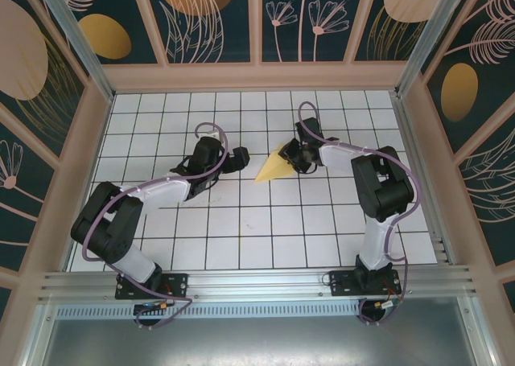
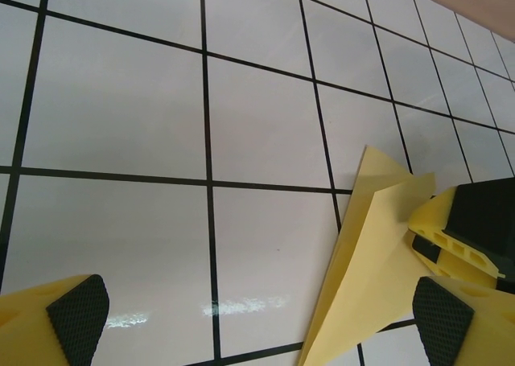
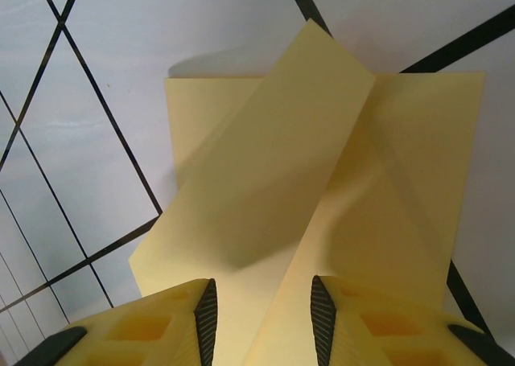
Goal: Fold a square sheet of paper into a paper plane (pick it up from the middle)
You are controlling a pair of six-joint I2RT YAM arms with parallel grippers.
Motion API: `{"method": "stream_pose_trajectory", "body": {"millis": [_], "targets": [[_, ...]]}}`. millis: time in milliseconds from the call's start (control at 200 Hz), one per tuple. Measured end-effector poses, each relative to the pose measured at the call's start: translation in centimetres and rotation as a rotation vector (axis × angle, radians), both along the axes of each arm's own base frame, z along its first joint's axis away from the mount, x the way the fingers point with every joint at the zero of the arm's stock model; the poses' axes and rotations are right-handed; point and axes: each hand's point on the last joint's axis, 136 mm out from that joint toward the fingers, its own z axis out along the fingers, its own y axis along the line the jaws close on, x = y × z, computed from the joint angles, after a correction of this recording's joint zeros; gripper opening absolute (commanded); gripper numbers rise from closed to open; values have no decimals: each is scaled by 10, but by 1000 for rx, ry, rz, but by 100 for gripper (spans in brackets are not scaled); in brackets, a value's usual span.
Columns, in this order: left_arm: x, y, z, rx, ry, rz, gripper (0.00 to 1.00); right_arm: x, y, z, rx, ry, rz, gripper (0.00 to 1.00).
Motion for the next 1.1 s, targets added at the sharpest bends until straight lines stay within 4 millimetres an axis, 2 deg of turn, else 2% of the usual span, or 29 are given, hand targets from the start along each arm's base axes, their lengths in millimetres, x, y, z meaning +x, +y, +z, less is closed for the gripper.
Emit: {"method": "stream_pose_trajectory", "body": {"millis": [290, 640, 866, 1001, 1101], "targets": [[-2, -12, -1, -48, 11, -62, 99, 6, 4, -6, 11, -5, 8, 37], [-7, -25, -7, -92, 39, -131, 98, 17, 18, 9, 73, -88, 56, 31], [-6, -28, -10, -120, 50, -154, 98, 22, 29, 16, 109, -151, 123, 25], [-5, -27, -10, -132, 57, -152, 97, 22, 32, 7, 109, -153, 156, 20], [-4, -27, -9, -153, 61, -152, 97, 20, 34, -1, 106, -144, 172, 11]]}}
